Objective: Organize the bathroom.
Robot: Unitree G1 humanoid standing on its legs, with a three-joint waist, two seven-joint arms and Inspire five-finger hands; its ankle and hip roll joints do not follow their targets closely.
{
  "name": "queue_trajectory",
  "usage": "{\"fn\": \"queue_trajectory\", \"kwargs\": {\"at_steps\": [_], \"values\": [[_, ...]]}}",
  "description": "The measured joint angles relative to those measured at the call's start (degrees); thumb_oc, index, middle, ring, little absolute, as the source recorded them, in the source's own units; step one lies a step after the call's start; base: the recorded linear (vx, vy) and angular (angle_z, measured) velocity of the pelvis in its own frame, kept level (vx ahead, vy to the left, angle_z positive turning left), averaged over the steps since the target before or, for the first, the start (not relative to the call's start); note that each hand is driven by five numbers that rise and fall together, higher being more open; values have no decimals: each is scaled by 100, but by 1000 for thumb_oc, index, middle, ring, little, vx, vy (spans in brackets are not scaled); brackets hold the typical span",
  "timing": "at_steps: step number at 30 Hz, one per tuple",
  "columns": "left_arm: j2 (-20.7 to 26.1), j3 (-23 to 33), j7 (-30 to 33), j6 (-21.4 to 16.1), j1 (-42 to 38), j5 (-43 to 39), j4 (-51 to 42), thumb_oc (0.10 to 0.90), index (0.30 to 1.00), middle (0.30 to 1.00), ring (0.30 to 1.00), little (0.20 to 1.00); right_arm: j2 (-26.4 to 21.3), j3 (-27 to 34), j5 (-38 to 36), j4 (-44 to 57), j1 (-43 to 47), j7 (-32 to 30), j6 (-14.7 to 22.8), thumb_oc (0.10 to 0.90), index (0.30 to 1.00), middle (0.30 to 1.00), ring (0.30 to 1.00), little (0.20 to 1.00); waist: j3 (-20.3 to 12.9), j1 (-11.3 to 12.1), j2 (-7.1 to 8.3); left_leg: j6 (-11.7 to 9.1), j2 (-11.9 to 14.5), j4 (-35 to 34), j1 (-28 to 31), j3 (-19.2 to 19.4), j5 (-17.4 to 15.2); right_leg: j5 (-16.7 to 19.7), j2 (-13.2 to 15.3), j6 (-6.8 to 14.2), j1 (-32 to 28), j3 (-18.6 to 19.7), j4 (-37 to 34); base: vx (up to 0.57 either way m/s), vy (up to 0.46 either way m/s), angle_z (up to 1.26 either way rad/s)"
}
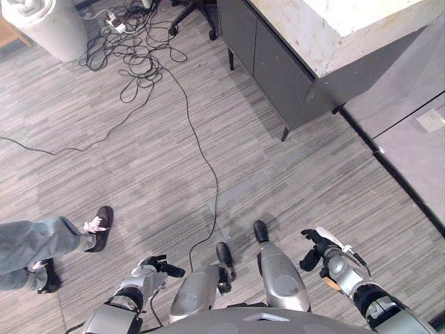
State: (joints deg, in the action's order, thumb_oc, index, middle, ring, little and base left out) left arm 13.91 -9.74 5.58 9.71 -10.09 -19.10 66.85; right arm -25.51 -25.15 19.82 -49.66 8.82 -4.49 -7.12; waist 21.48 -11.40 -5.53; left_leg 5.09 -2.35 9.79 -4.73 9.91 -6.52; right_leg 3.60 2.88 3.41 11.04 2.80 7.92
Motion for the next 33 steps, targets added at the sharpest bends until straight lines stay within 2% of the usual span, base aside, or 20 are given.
{"fn": "queue_trajectory", "kwargs": {"at_steps": [4, 7, 8, 9, 10, 11, 13, 14, 15, 17, 19, 20, 21, 22, 24, 27, 28, 30, 31, 33], "values": [[-12, 6, -60, -117, 20, 90, 5, 800, 900, 900, 900, 900, -2, 157, -2, -4, -28, -126, 129, 800, 900, 900, 900, 900, -2, -73, 0, -163, 72, -188, 280, -23, 5, -135, -102, -141, -178, -7, 37, 150, -116, 0], [-23, 145, -92, -294, 71, 172, 34, 800, 900, 900, 900, 900, 14, 209, -65, -7, -35, -161, 118, 800, 900, 900, 900, 900, -57, -122, 88, -570, 228, 276, 264, -123, -133, -508, -291, -341, -335, -29, 186, 158, -149, 18], [122, 172, -9, -395, -55, 85, -14, 800, 900, 900, 900, 900, 193, 178, -262, -171, 55, -202, 39, 800, 900, 900, 900, 900, -44, -86, 414, -748, 162, 3539, -1440, -709, 427, -825, -315, -750, -40, 147, 924, 221, 100, 31], [268, 310, 98, -512, -155, -88, -210, 800, 900, 900, 900, 900, 226, 106, -355, -289, 91, -247, -41, 800, 900, 900, 900, 900, -42, 61, 523, -661, 194, 4593, -2276, -959, 749, -1018, -393, -673, 8, 330, 1150, 231, 157, -44], [492, 206, 160, -502, -104, -68, -342, 800, 900, 900, 900, 900, 347, 103, -513, -473, 146, -388, -86, 800, 900, 900, 900, 900, -67, 384, 737, -399, 431, 3878, -2455, -817, 454, -1161, -426, -432, -71, 581, 1101, 149, 290, -140], [595, 153, 175, -447, 58, -65, -287, 800, 900, 900, 900, 900, 360, 93, -569, -427, 130, -501, 3, 800, 900, 900, 900, 900, -204, 456, 830, -349, 691, 2663, -2336, -681, 381, -1146, -442, -382, -164, 577, 916, 134, 346, -174], [560, 141, 164, -291, 272, -69, -36, 800, 900, 900, 900, 900, 368, 170, -722, -406, 40, -768, 51, 800, 900, 900, 900, 900, -396, 282, 747, -487, 889, 1204, -1947, -943, 449, -955, -547, -350, -422, 480, 632, 70, 271, -109], [471, 101, 98, -309, 253, -78, 86, 800, 900, 900, 900, 900, 327, 249, -784, -455, -30, -1001, 65, 800, 900, 900, 900, 900, -522, 157, 645, -550, 794, 118, -1674, -1196, 417, -960, -598, -445, -376, 530, 603, 41, 205, -58], [414, 21, 53, -329, 83, -69, 181, 800, 900, 900, 900, 900, 257, 266, -867, -519, -30, -1124, 29, 800, 900, 900, 900, 900, -480, 139, 611, -545, 692, 262, -1715, -1255, 434, -768, -594, -504, -335, 454, 595, 82, 249, -48], [358, -96, 74, -329, -125, -1, 260, 800, 900, 900, 900, 900, 183, 247, -1003, -732, -81, -1202, -52, 800, 900, 900, 900, 900, -479, 139, 548, -500, 575, 642, -1743, -1017, 482, -584, -577, -422, -314, 407, 303, 162, 256, -39], [326, -167, 87, -356, -298, -79, 314, 800, 900, 900, 900, 900, 208, 276, -1125, -846, -241, -1216, -89, 800, 900, 900, 900, 900, -396, 10, 629, -502, 403, 444, -1222, -885, 481, -432, -462, -430, -393, 369, 175, 144, 233, -3], [243, -199, 77, -403, -295, -82, 309, 800, 900, 900, 900, 900, 196, 331, -1144, -871, -352, -1217, -91, 800, 900, 900, 900, 900, -360, -13, 563, -498, 401, 68, -699, -850, 492, -433, -496, -431, -396, 385, 343, 117, 153, 4], [217, -247, 73, -482, -295, -83, 295, 800, 900, 900, 900, 900, 211, 353, -1141, -883, -380, -1224, -96, 800, 900, 900, 900, 900, -304, -23, 555, -465, 359, -343, -387, -794, 888, -498, -468, -378, -395, 429, 513, 111, 100, -24], [211, -283, 79, -499, -269, -84, 260, 800, 900, 900, 900, 900, 252, 358, -1138, -876, -377, -1208, -90, 800, 900, 900, 900, 900, -290, 53, 572, -374, 325, -563, -202, -579, 1032, -612, -408, -260, -319, 558, 611, 91, 80, -69], [212, -223, 170, -487, -192, -109, 227, 800, 900, 900, 900, 900, 337, 308, -1120, -693, -342, -1189, 22, 800, 900, 900, 900, 900, -194, 172, 527, -217, 217, -693, -7, -233, 1015, -750, -146, -245, -334, 433, 537, 95, 63, -78], [232, -45, 251, -491, -146, -110, 208, 800, 900, 900, 900, 900, 366, 267, -1120, -162, -299, -1085, 97, 800, 900, 900, 900, 900, 71, 185, 230, -77, 169, -685, 65, -49, 984, -761, 168, -169, -389, 219, 440, 80, 51, -31], [330, -42, 266, -484, -50, -108, 162, 800, 900, 900, 900, 900, 433, 271, -1128, -96, -294, -1043, 116, 800, 900, 900, 900, 900, 120, 214, 164, -44, 127, -715, 120, 5, 951, -680, 355, -45, -459, 235, 251, 84, 99, -11], [473, -44, 268, -471, 86, -104, 92, 800, 900, 900, 900, 900, 533, 368, -1133, -90, -285, -1062, 112, 800, 900, 900, 900, 900, 136, 288, 289, -82, 21, -701, 209, 97, 898, -448, 521, 198, -546, 237, 47, 63, 78, -11], [473, -43, 271, -468, 153, -103, 56, 800, 900, 900, 900, 900, 538, 432, -1141, -136, -255, -1069, 108, 800, 900, 900, 900, 900, 138, 317, 281, -130, 25, -670, 219, 91, 851, -445, 524, 269, -600, 250, 16, 61, 65, -16], [457, -42, 245, -447, 249, -78, 45, 800, 900, 900, 900, 900, 535, 598, -1168, -205, -224, -1110, 45, 800, 900, 900, 900, 900, 136, 319, 282, -180, 83, -590, 232, 98, 782, -431, 481, 269, -657, 242, -47, 109, 117, -12]]}}
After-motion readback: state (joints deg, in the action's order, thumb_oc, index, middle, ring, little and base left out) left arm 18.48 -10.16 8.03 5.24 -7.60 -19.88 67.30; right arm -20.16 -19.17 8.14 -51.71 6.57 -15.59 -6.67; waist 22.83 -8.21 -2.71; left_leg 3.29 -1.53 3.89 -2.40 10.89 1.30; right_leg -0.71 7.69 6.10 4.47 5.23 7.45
